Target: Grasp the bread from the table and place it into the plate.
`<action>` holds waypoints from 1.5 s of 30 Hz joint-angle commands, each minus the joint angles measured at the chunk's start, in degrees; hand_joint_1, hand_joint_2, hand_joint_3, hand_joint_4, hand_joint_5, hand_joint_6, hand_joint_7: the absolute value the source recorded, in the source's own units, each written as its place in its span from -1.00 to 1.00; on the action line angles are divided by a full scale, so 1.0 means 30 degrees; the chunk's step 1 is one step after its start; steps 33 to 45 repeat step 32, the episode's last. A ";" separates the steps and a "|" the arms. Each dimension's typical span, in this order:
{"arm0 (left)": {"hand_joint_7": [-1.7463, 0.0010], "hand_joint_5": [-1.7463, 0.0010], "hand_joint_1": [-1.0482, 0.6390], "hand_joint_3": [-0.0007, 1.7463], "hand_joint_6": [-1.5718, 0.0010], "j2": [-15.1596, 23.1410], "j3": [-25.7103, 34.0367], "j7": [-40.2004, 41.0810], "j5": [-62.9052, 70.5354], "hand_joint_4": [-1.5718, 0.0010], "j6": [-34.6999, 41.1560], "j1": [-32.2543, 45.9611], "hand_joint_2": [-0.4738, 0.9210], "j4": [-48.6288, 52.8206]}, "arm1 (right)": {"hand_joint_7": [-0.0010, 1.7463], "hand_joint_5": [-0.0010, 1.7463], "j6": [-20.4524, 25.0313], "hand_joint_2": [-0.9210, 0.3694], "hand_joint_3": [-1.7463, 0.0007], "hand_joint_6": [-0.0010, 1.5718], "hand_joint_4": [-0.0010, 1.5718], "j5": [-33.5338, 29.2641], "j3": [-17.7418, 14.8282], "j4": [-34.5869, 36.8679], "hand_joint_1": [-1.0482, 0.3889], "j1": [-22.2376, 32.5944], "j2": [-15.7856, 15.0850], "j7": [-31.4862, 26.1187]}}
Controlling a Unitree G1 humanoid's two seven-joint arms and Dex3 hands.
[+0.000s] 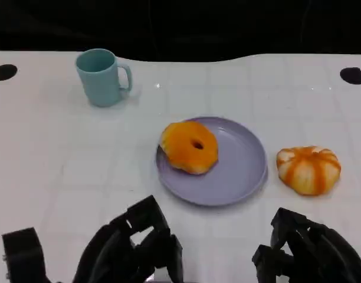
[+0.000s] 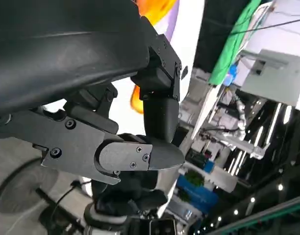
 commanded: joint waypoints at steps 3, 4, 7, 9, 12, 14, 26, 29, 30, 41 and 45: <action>-1.00 -1.00 -0.50 -0.60 0.26 0.0219 0.0042 -0.1039 -0.0268 -0.15 0.0233 0.0587 1.00 0.0003 | 0.63 0.86 -0.0407 -1.00 0.77 -0.01 0.13 -0.0046 -0.0051 0.0018 -0.58 0.0230 -0.0216 0.0300; -1.00 -1.00 -0.50 -0.60 0.26 0.0226 0.0041 -0.1231 -0.0290 -0.15 0.0230 0.0629 1.00 0.0052 | 0.63 0.87 -0.0433 -1.00 0.76 -0.01 0.13 -0.0045 -0.0056 0.0021 -0.58 0.0267 -0.0204 0.0298; -1.00 -1.00 -0.49 -0.61 0.26 0.0196 0.0046 -0.1454 -0.0241 -0.15 0.0330 0.0771 1.00 -0.0023 | 0.63 0.86 -0.0560 -1.00 0.77 -0.02 0.12 0.0015 -0.0098 0.0039 -0.58 0.0383 -0.0178 0.0379; -1.00 -1.00 -0.49 -0.61 0.26 0.0178 0.0076 -0.1473 -0.0217 -0.15 0.0432 0.0816 1.00 -0.0072 | 0.63 0.86 -0.0674 -1.00 0.75 -0.02 0.11 0.0005 -0.0107 0.0033 -0.57 0.0436 -0.0222 0.0451; -1.00 -1.00 -0.50 -0.61 0.25 0.0114 0.0166 -0.1684 -0.0138 -0.16 0.0227 0.0701 1.00 0.0173 | 0.63 0.87 -0.0640 -1.00 0.74 -0.01 0.12 -0.0010 -0.0140 -0.0038 -0.59 0.0510 -0.0345 0.0432; -1.00 -1.00 -0.49 -0.62 0.23 0.0037 0.0270 -0.1728 -0.0137 -0.17 0.0175 0.0633 1.00 0.0321 | 0.64 0.88 -0.0596 -1.00 0.74 -0.01 0.12 0.0013 -0.0182 -0.0046 -0.59 0.0542 -0.0405 0.0431; -1.00 -1.00 -0.51 -0.61 0.25 -0.0150 0.0589 -0.2179 -0.0160 -0.15 -0.0052 0.0315 1.00 0.0709 | 0.62 0.88 -0.0600 -1.00 0.74 -0.02 0.10 -0.0051 -0.0308 0.0195 -0.57 0.0512 -0.0507 0.0636; -1.00 -1.00 -0.51 -0.61 0.25 -0.0194 0.0758 -0.2304 -0.0156 -0.16 -0.0107 0.0148 1.00 0.1009 | 0.62 0.88 -0.0694 -1.00 0.73 -0.01 0.11 -0.0180 -0.0293 0.0358 -0.57 0.0438 -0.0427 0.0534; -1.00 -1.00 -0.51 -0.62 0.25 -0.0205 0.0803 -0.2343 -0.0137 -0.16 -0.0144 0.0114 1.00 0.1096 | 0.62 0.88 -0.0722 -1.00 0.73 -0.01 0.11 -0.0189 -0.0294 0.0421 -0.57 0.0418 -0.0397 0.0530; -1.00 -1.00 -0.51 -0.62 0.25 -0.0215 0.0886 -0.2366 -0.0150 -0.16 -0.0113 0.0081 1.00 0.1163 | 0.63 0.88 -0.0826 -1.00 0.74 0.00 0.12 -0.0207 -0.0287 0.0551 -0.57 0.0376 -0.0337 0.0543; -1.00 -1.00 -0.51 -0.62 0.25 -0.0215 0.0886 -0.2366 -0.0150 -0.16 -0.0113 0.0081 1.00 0.1163 | 0.63 0.88 -0.0826 -1.00 0.74 0.00 0.12 -0.0207 -0.0287 0.0551 -0.57 0.0376 -0.0337 0.0543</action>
